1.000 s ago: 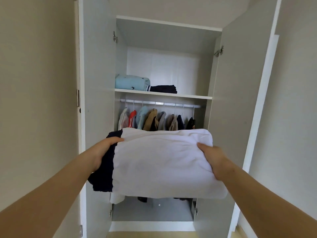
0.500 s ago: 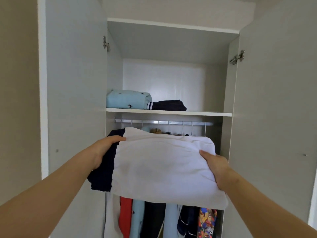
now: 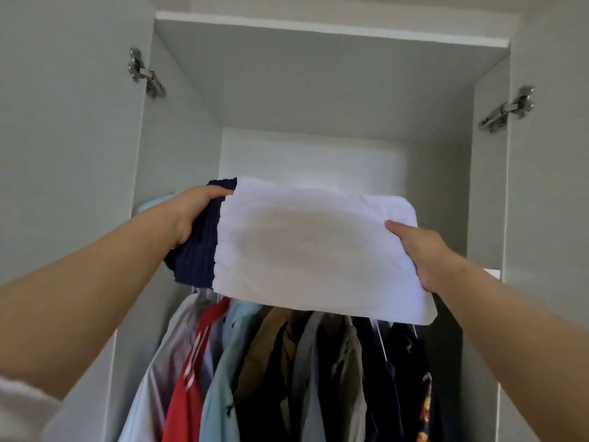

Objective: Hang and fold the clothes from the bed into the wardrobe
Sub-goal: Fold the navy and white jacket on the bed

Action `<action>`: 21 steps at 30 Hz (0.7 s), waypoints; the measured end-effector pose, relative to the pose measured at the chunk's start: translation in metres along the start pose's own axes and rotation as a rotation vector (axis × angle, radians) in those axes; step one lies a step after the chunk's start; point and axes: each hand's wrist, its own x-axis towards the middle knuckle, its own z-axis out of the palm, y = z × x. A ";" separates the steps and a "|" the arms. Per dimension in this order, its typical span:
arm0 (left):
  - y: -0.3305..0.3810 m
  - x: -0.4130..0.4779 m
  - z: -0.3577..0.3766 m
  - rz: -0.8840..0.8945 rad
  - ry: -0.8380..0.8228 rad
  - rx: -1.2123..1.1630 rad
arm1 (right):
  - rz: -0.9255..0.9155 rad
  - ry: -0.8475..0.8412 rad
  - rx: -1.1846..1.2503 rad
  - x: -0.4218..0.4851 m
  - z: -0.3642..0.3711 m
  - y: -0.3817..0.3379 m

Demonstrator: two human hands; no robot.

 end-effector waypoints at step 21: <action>0.009 0.197 0.019 0.127 0.042 -0.029 | -0.107 -0.053 -0.160 0.230 0.079 -0.015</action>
